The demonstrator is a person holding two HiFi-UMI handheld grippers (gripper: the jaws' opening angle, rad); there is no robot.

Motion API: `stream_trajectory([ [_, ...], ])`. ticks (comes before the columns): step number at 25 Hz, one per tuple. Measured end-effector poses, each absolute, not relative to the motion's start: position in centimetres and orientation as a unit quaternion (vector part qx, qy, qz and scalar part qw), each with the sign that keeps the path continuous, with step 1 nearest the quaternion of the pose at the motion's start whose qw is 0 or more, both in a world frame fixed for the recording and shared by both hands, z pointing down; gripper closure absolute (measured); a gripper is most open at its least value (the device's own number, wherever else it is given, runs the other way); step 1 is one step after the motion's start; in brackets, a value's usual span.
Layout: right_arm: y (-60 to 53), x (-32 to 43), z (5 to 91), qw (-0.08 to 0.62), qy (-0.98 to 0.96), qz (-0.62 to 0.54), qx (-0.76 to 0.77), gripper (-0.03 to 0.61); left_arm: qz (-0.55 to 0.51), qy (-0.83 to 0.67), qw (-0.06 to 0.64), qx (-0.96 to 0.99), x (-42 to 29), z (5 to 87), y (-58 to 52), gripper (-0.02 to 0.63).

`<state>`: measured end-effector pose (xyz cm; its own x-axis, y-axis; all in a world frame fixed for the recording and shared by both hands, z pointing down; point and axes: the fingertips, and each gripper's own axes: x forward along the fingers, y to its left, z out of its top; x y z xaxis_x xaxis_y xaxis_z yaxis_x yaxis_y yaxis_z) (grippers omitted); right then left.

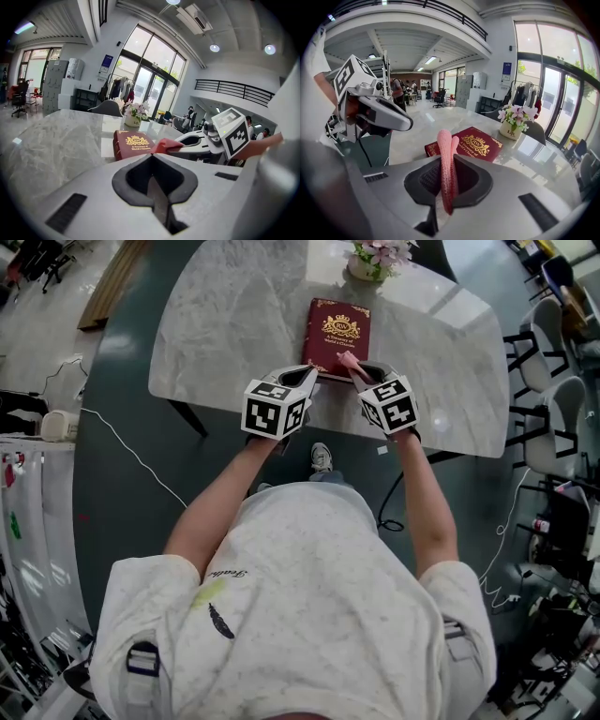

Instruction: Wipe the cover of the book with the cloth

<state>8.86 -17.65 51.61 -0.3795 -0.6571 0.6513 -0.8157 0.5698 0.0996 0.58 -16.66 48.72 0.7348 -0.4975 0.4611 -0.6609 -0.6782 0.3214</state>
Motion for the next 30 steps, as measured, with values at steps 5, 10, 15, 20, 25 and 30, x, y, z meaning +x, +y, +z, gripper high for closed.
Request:
stream_trajectory([
  [5,-19.8,9.8,49.5,0.322,-0.827,0.101,0.449,0.562,0.168,-0.331,0.244,0.896,0.7,48.9,-17.6,0.606],
  [10,-22.5,9.9,47.9,0.315,-0.837,0.084,0.439,0.563,0.165,-0.347,0.245,0.89,0.5,48.9,-19.3,0.606],
  [15,-25.1,9.2,47.2,0.316,-0.848,0.066,0.42,0.562,0.161,-0.364,0.246,0.884,0.2,48.9,-20.7,0.606],
  [20,-28.1,7.9,46.6,0.319,-0.861,0.046,0.392,0.563,0.155,-0.39,0.251,0.872,-0.6,49.1,-22.0,0.606],
  [25,-30.7,6.6,46.5,0.326,-0.871,0.031,0.365,0.563,0.152,-0.411,0.256,0.862,-1.5,49.4,-23.2,0.606],
  [30,-33.1,5.2,47.0,0.337,-0.88,0.015,0.336,0.562,0.146,-0.435,0.26,0.85,-2.3,49.7,-24.5,0.607],
])
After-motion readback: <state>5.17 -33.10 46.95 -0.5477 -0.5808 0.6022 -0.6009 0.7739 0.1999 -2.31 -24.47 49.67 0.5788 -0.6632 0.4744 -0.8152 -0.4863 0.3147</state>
